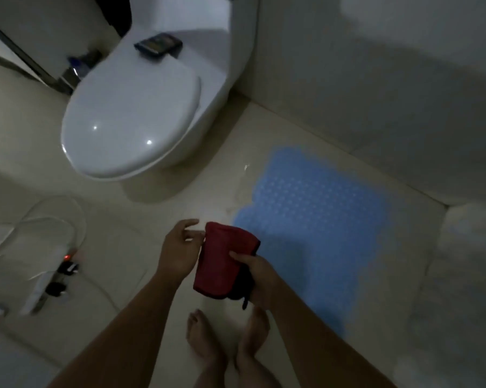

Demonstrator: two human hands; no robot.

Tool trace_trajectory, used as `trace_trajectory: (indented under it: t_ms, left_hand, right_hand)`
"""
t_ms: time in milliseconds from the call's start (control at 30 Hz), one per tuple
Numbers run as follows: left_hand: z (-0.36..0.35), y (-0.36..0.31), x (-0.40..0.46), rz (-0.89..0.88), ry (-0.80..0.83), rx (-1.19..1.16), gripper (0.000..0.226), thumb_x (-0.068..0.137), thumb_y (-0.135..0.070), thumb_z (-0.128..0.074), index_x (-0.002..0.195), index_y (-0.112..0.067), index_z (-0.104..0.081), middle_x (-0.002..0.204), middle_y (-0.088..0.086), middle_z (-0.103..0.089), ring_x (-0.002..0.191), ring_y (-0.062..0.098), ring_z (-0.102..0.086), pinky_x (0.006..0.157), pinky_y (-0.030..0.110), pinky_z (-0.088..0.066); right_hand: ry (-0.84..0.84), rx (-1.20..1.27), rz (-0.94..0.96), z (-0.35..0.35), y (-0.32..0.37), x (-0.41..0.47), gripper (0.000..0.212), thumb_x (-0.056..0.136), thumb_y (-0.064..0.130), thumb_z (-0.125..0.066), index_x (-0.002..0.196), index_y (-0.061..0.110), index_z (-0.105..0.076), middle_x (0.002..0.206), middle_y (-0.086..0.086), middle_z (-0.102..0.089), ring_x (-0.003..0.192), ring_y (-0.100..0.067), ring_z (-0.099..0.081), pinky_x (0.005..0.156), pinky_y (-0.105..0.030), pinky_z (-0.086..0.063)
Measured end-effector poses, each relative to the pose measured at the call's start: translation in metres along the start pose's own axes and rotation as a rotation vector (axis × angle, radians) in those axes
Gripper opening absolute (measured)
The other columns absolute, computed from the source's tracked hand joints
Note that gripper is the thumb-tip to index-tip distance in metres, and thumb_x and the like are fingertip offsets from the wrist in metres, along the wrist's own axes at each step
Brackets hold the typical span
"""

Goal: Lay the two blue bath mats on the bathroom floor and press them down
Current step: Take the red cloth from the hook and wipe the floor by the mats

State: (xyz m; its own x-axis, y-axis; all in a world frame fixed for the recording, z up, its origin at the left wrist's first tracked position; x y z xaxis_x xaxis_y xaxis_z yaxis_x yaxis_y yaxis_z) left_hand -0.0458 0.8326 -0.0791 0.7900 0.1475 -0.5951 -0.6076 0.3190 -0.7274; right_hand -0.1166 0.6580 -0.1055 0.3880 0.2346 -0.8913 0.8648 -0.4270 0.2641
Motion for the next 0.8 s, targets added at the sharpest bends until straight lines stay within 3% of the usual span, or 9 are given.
trace_trajectory:
  t_ms: [100, 233, 333, 433, 500, 533, 633, 733, 800]
  left_hand:
    - [-0.032, 0.114, 0.064, 0.074, -0.031, 0.145, 0.024, 0.094, -0.014, -0.069, 0.117, -0.02, -0.065, 0.092, -0.001, -0.072, 0.087, 0.023, -0.07, 0.076, 0.03, -0.05]
    - [-0.081, 0.269, 0.134, 0.185, -0.005, 0.408, 0.036, 0.095, -0.026, -0.066, 0.13, -0.026, -0.061, 0.123, 0.0, -0.069, 0.107, 0.02, -0.066, 0.082, 0.029, -0.05]
    - [-0.116, 0.344, 0.179, 0.196, -0.012, 0.528, 0.049, 0.095, -0.033, -0.064, 0.142, -0.03, -0.051, 0.141, 0.0, -0.058, 0.125, 0.022, -0.055, 0.093, 0.037, -0.052]
    - [-0.141, 0.402, 0.212, 0.179, -0.043, 0.672, 0.061, 0.092, -0.04, -0.064, 0.148, -0.03, -0.043, 0.149, 0.001, -0.048, 0.138, 0.027, -0.04, 0.103, 0.042, -0.045]
    - [-0.146, 0.427, 0.224, 0.152, -0.089, 0.777, 0.064, 0.089, -0.043, -0.065, 0.147, -0.03, -0.042, 0.149, 0.001, -0.044, 0.14, 0.029, -0.034, 0.107, 0.043, -0.041]
    - [-0.145, 0.44, 0.228, 0.142, -0.112, 0.803, 0.064, 0.087, -0.043, -0.065, 0.146, -0.03, -0.043, 0.148, 0.001, -0.043, 0.14, 0.03, -0.033, 0.107, 0.043, -0.04]
    - [-0.136, 0.473, 0.241, 0.055, -0.173, 0.83, 0.059, 0.081, -0.033, -0.071, 0.138, -0.027, -0.054, 0.14, 0.006, -0.051, 0.13, 0.034, -0.04, 0.098, 0.047, -0.045]
    - [-0.119, 0.489, 0.247, 0.062, -0.308, 0.805, 0.048, 0.077, -0.035, -0.062, 0.123, -0.023, -0.064, 0.127, 0.009, -0.06, 0.116, 0.038, -0.048, 0.086, 0.048, -0.05]
    - [-0.109, 0.491, 0.249, 0.105, -0.367, 0.773, 0.046, 0.077, -0.036, -0.055, 0.121, -0.024, -0.065, 0.126, 0.009, -0.059, 0.113, 0.039, -0.05, 0.084, 0.048, -0.05]
  right_hand:
    - [-0.106, 0.074, -0.039, 0.045, -0.037, 0.129, 0.039, 0.099, 0.019, -0.06, 0.133, -0.001, -0.059, 0.124, -0.021, -0.069, 0.115, -0.037, -0.067, 0.102, -0.052, -0.051]
    - [-0.332, -0.105, 0.107, 0.115, -0.02, 0.297, 0.038, 0.098, 0.027, -0.062, 0.124, 0.0, -0.065, 0.111, -0.014, -0.074, 0.095, -0.026, -0.073, 0.09, -0.04, -0.057]
    - [-0.551, -0.578, 0.376, 0.15, 0.047, 0.387, 0.036, 0.098, 0.031, -0.062, 0.117, 0.002, -0.067, 0.111, -0.011, -0.07, 0.098, -0.027, -0.069, 0.083, -0.034, -0.054]
    - [-0.584, -1.111, 0.624, 0.145, 0.088, 0.455, 0.04, 0.104, 0.035, -0.048, 0.107, -0.001, -0.067, 0.096, -0.017, -0.068, 0.093, -0.031, -0.067, 0.074, -0.033, -0.046]
    - [-0.604, -1.421, 0.702, 0.139, 0.076, 0.494, 0.043, 0.106, 0.038, -0.04, 0.109, 0.002, -0.063, 0.106, -0.019, -0.065, 0.102, -0.03, -0.063, 0.09, -0.034, -0.046]
    - [-0.604, -1.603, 0.737, 0.136, 0.057, 0.517, 0.046, 0.105, 0.038, -0.039, 0.124, 0.001, -0.059, 0.127, -0.023, -0.06, 0.122, -0.036, -0.055, 0.108, -0.042, -0.04]
    - [-0.52, -1.936, 0.861, 0.125, -0.038, 0.555, 0.058, 0.095, 0.028, -0.05, 0.151, 0.013, -0.04, 0.163, -0.019, -0.025, 0.153, -0.04, -0.013, 0.123, -0.062, -0.008]
    - [-0.205, -2.06, 0.967, 0.111, -0.142, 0.541, 0.071, 0.084, 0.026, -0.06, 0.152, 0.016, -0.041, 0.163, -0.017, -0.028, 0.153, -0.038, -0.011, 0.121, -0.063, -0.014]
    - [0.064, -2.244, 0.973, 0.11, -0.2, 0.521, 0.066, 0.09, 0.028, -0.05, 0.154, 0.015, -0.036, 0.164, -0.015, -0.027, 0.153, -0.037, -0.013, 0.119, -0.062, -0.023]
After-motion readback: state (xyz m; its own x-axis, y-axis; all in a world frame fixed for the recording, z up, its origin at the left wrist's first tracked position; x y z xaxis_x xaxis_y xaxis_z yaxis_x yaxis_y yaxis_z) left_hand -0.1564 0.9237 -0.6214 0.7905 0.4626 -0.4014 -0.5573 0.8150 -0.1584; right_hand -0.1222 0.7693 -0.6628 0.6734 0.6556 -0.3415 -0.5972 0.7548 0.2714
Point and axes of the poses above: each hand's wrist, its own x-axis towards the middle knuckle, its own z-axis out of the back of the hand, y = z × x, the point moved 6 cm from there along x, towards the middle knuckle
